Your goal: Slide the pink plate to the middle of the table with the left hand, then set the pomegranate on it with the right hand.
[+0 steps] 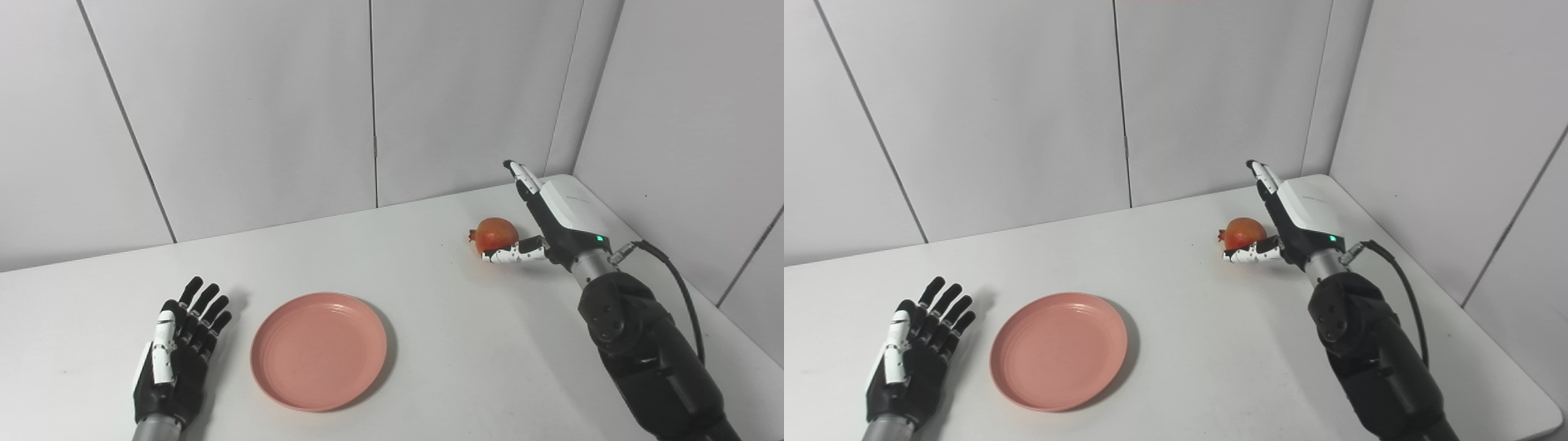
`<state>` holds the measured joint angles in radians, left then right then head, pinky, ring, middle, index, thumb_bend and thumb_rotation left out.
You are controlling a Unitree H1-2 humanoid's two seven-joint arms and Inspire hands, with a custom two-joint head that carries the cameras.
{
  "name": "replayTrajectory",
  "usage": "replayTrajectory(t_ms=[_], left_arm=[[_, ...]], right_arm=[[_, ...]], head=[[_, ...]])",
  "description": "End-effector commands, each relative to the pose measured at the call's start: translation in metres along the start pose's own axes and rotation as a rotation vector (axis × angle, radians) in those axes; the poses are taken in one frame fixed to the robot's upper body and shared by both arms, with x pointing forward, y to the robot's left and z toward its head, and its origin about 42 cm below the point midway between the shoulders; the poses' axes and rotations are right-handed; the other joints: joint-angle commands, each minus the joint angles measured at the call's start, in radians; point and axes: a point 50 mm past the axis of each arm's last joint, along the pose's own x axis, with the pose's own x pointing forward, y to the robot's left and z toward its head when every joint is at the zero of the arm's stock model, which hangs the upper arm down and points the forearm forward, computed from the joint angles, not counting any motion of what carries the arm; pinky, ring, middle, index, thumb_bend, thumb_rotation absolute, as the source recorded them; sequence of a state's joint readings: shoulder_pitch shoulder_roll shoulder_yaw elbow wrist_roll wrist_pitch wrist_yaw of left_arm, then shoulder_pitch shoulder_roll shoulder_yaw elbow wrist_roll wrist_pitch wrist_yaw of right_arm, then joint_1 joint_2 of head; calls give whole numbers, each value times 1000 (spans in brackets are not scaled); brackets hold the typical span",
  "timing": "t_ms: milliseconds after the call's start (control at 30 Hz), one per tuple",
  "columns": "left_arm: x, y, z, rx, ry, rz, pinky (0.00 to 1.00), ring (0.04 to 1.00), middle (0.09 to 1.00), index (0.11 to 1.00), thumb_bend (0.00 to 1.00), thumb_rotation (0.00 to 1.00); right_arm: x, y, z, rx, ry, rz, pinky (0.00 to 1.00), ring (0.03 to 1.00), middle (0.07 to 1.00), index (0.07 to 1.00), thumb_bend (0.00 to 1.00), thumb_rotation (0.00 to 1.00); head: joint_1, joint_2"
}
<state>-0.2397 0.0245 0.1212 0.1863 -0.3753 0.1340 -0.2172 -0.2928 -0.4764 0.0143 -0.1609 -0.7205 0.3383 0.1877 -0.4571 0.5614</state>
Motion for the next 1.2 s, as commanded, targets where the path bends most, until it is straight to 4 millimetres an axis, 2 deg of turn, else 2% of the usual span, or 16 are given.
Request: replayTrajectory(t_ms=[0,233,600,800,1167], left_arm=[[3,1,4,1,-1,-13,910,897,904,894,382,1000],[3,1,5,11,0,-8,902,891,901,895,381,1000],[1,3,6,10,2,-14,913,900,910,908,391,1000],[0,3,7,20,2,-14,905,895,903,899,388,1000],[0,2,8,48,1,-20,898,892,903,900,394,1000]], right_arm=[[13,-24,3,-23,-20,-60,783,899,957,962,955,284],[29,-19,-6,-10,0,-26,788,899,959,956,959,256],[50,-9,-16,-1,16,11,765,868,933,937,968,301],[60,-4,-19,31,25,27,785,878,931,929,972,302],[73,7,-19,13,23,53,761,864,909,908,964,335]], head=[[1,1],[0,6],[-3,13],[-3,20],[1,25]])
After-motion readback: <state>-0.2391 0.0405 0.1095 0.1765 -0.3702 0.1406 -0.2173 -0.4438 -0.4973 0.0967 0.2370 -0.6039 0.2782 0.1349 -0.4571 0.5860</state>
